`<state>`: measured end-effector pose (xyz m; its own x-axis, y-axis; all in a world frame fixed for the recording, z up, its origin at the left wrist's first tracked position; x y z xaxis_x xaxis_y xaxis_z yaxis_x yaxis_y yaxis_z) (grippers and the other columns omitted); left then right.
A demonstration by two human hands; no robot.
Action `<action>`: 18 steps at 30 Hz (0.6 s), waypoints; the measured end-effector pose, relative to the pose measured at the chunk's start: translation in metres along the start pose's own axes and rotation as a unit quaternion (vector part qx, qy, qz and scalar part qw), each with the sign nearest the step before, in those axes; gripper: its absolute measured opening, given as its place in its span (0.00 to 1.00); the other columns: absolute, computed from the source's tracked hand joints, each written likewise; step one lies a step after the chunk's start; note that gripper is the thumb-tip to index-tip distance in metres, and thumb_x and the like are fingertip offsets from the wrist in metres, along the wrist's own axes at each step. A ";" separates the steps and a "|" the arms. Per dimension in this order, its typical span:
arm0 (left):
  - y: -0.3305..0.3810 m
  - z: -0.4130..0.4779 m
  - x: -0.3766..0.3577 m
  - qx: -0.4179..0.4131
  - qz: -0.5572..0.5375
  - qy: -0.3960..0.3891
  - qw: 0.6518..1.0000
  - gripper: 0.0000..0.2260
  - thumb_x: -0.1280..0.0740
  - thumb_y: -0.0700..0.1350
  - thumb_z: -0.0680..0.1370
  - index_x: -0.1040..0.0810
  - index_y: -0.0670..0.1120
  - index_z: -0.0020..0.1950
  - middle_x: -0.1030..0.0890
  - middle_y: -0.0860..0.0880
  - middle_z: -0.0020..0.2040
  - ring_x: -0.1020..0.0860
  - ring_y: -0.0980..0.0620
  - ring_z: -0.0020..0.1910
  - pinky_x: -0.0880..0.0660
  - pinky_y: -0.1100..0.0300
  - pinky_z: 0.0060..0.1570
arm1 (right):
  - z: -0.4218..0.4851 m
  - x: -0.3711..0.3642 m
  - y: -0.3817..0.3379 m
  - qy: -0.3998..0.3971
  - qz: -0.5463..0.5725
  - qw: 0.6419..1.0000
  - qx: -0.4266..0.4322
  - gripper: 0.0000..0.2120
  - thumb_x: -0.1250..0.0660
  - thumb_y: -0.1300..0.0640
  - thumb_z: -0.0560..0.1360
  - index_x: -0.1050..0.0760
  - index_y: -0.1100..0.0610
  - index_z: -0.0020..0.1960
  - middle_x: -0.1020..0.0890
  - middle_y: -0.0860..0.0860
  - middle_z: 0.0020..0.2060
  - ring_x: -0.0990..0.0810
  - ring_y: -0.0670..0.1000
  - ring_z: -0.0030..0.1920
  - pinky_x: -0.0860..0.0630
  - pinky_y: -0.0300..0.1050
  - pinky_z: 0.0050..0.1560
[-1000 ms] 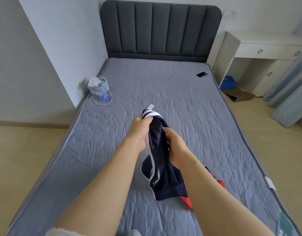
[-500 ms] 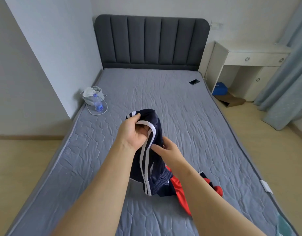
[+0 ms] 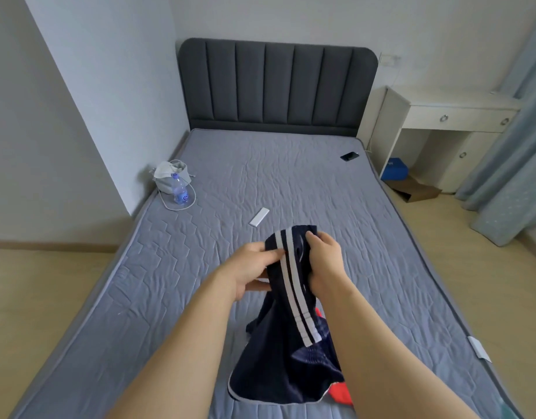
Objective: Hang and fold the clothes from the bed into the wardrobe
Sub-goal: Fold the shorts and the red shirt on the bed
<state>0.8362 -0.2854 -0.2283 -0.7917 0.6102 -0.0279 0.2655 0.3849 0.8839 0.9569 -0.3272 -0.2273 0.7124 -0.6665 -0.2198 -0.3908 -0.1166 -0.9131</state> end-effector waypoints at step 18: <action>0.010 0.001 0.040 -0.036 -0.065 0.275 0.959 0.11 0.41 0.32 0.75 0.26 0.43 0.54 0.25 0.42 0.50 0.25 0.48 0.45 0.28 0.59 0.40 | -0.009 0.018 0.001 0.002 -0.117 0.988 0.098 0.08 0.39 0.65 0.72 0.25 0.54 0.41 0.21 0.51 0.33 0.24 0.47 0.32 0.26 0.39 0.34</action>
<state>0.8079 -0.2565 -0.2208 -0.9911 0.0956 0.0927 0.1219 0.3717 0.9203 0.9646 -0.3458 -0.2290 0.7670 -0.6416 0.0070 -0.0947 -0.1240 -0.9878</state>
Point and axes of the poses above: each hand's wrist, its own z-axis towards the middle knuckle, its own x-axis out of the back of the hand, y = z × x, the point moved 6 cm from there along z, towards the middle knuckle
